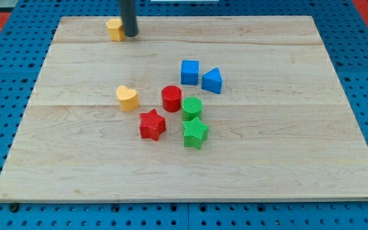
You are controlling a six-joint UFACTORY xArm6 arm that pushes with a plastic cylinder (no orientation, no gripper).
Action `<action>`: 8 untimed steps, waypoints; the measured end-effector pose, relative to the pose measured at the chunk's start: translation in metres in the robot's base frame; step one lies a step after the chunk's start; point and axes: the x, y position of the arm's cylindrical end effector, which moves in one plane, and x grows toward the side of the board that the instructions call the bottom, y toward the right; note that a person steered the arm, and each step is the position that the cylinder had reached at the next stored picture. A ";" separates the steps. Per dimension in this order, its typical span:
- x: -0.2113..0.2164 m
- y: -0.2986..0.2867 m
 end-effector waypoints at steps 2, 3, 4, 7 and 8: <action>-0.006 0.072; 0.018 0.199; 0.099 0.275; 0.167 0.237; 0.150 0.185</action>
